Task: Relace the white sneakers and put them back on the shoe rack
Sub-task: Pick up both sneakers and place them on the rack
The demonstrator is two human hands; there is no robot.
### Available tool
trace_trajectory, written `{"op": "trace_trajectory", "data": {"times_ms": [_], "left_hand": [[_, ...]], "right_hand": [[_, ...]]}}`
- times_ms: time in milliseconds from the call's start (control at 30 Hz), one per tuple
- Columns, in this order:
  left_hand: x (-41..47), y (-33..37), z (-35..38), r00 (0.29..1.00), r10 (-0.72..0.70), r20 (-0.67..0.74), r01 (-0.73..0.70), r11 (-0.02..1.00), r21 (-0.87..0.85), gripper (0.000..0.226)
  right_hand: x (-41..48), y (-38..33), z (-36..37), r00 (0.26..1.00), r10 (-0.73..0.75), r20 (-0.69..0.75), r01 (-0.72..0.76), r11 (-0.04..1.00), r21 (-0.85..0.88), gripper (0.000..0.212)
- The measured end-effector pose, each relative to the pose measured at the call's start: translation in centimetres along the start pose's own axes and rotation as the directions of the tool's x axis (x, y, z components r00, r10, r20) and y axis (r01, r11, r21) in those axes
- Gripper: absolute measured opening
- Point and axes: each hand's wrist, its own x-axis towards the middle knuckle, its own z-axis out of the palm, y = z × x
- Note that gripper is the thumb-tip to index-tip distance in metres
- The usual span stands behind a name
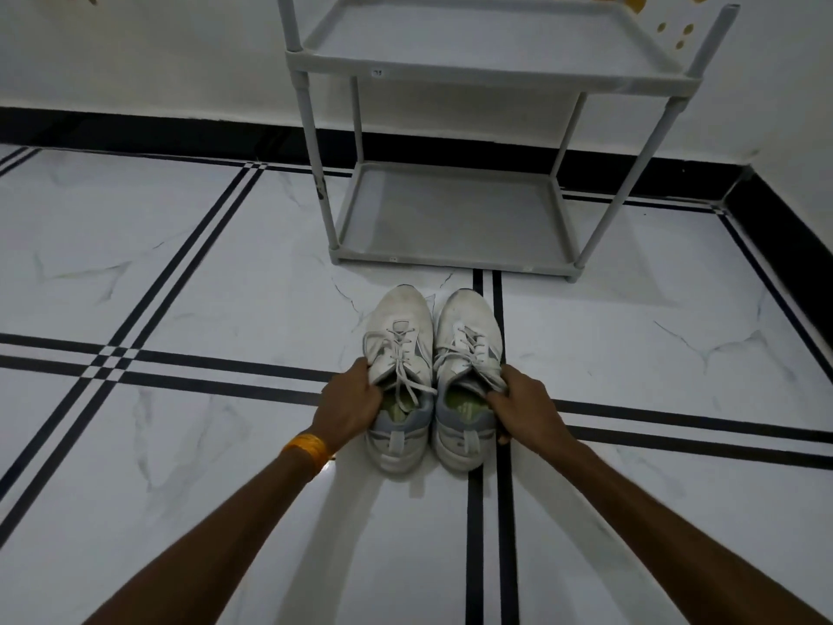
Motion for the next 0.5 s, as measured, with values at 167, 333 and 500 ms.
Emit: {"op": "trace_trajectory", "data": {"times_ms": [167, 333, 500], "left_hand": [[0.6, 2.7, -1.6, 0.99, 0.131, -0.058, -0.133, 0.99, -0.041, 0.035], [1.0, 7.8, -5.4, 0.981, 0.182, -0.061, -0.185, 0.982, -0.044, 0.04], [-0.3, 14.5, -11.0, 0.979, 0.182, -0.092, -0.191, 0.977, -0.098, 0.044]], "right_hand": [[-0.6, -0.2, -1.6, 0.999, -0.019, -0.046, 0.023, 0.995, 0.098, 0.018], [-1.1, -2.7, -6.2, 0.995, -0.019, -0.096, 0.035, 0.987, 0.159, 0.032], [-2.1, -8.5, -13.0, 0.989, -0.037, -0.145, 0.059, 0.987, 0.147, 0.03]]}}
